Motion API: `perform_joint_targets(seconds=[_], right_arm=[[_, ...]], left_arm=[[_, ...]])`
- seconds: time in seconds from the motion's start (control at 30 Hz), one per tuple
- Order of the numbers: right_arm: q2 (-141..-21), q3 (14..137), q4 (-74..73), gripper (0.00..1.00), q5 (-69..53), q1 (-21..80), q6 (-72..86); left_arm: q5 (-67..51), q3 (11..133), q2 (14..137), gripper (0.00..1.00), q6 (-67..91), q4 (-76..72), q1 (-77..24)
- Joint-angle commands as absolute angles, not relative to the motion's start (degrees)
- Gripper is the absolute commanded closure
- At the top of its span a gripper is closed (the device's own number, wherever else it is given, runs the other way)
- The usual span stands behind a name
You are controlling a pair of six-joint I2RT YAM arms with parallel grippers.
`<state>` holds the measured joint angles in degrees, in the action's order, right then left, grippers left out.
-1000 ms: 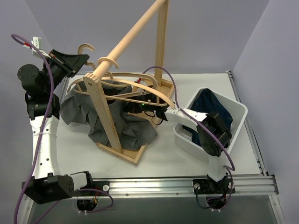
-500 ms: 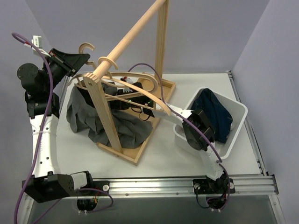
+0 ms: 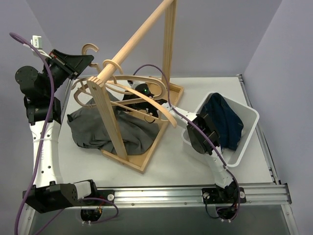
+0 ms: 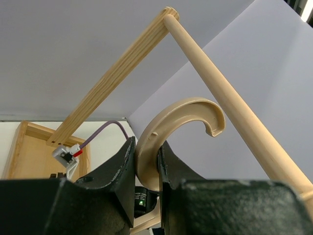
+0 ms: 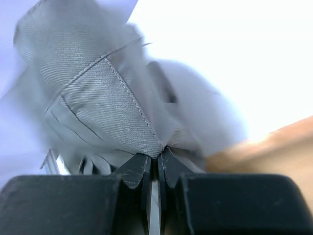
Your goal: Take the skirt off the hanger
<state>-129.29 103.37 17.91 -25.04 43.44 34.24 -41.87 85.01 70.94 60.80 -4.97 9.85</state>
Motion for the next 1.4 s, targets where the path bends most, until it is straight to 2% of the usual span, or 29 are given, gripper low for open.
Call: perform_joint_targets(seconds=[0.0, 0.2, 0.4, 0.77, 1.1, 1.37], right_arm=[[-121.82, 100.38, 19.69, 1.0, -23.29, 40.0, 32.96], [-113.3, 91.15, 21.53, 1.0, -21.45, 36.13, 31.91], [-105.56, 85.79, 20.48, 1.0, -19.16, 32.87, 29.36], [-95.89, 84.11, 16.09, 1.0, -17.4, 27.78, 26.72], [-86.76, 89.73, 8.62, 1.0, -16.35, 22.59, 23.21], [-80.6, 89.3, 2.03, 1.0, -14.42, 19.43, 21.01]], left_arm=[[-41.57, 87.19, 70.84, 0.98, 58.63, -4.75, 10.28], [-39.73, 88.76, 71.8, 0.98, 53.01, -0.09, 10.46], [-34.55, 93.34, 71.54, 0.98, 41.67, 11.86, 11.34], [-33.58, 92.46, 70.58, 0.98, 38.85, 14.24, 11.25], [-33.57, 92.64, 70.58, 0.98, 38.76, 14.59, 11.25], [-33.22, 91.85, 70.66, 0.98, 37.53, 15.03, 11.08]])
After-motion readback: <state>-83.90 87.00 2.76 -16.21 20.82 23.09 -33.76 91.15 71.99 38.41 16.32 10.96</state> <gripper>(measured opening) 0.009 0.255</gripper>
